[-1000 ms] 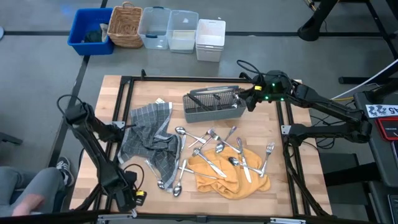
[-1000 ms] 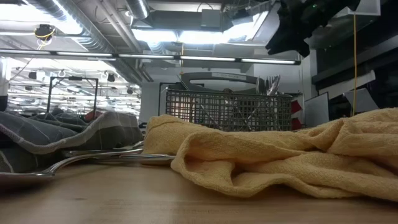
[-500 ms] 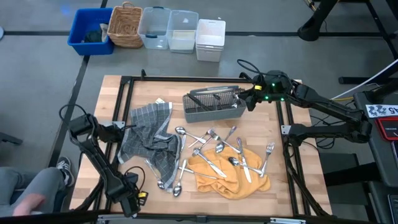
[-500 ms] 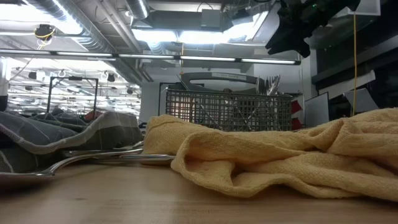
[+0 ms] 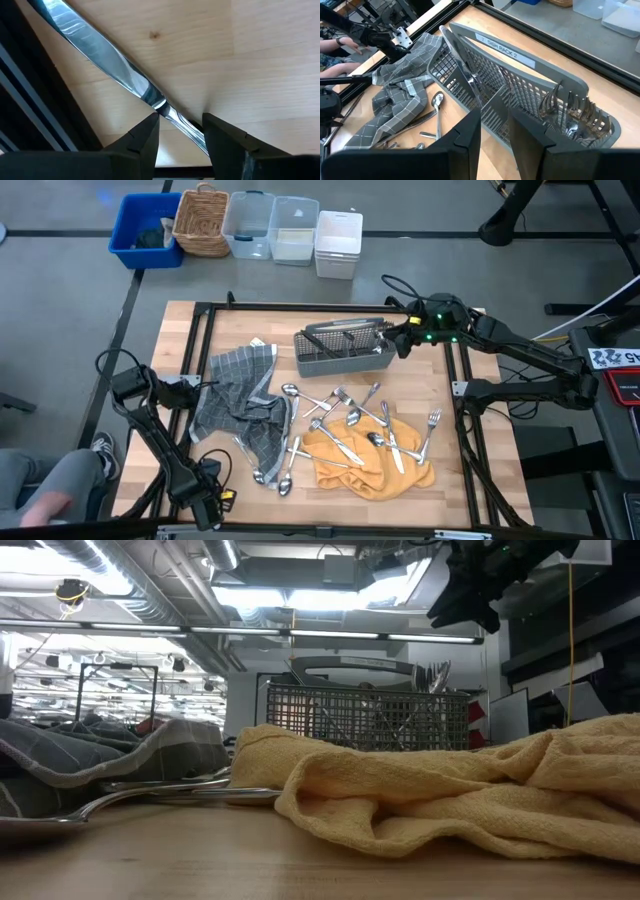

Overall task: Sort silverware
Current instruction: Put the silver knife into the gray utensil holder

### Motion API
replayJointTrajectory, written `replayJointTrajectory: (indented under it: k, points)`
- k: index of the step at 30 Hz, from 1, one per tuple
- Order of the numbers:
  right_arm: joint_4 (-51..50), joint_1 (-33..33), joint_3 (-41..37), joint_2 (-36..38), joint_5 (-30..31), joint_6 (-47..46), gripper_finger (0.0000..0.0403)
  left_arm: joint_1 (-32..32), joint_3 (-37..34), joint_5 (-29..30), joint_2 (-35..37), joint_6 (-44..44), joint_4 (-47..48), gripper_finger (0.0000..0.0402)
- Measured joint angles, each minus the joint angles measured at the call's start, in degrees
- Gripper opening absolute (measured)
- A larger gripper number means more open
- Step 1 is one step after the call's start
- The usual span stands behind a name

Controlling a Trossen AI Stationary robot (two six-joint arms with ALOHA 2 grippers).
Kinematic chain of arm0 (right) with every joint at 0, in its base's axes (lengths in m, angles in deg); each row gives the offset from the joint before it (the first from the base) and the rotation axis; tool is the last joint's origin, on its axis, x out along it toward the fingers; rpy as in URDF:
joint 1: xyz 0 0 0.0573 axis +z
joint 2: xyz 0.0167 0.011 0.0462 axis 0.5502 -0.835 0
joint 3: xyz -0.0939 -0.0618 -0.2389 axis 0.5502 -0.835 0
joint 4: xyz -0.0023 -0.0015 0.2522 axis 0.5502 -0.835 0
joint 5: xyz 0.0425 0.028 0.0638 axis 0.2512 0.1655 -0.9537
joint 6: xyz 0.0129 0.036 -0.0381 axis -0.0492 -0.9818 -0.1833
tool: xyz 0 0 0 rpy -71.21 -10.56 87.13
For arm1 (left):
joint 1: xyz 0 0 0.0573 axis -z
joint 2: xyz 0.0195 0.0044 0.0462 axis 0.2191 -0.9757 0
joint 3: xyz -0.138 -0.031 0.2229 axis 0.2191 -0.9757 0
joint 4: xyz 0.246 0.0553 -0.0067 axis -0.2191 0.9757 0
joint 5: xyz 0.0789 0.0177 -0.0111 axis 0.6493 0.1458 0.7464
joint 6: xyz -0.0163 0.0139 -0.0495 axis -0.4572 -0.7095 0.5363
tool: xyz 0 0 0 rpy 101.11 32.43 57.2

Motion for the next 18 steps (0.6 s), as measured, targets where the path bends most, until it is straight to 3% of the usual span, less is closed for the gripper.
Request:
replayJointTrajectory:
  k: [6,18]
  points:
    - [-0.1,0.0,0.0,0.0,-1.0,0.0,0.0101,0.0,0.2,3.8,-1.1,-1.5,-0.6,0.0137]
    - [0.0,0.0,0.0,0.0,-1.0,0.0,0.0101,-0.5,0.2,10.0,-1.4,-3.0,0.1,0.0082]
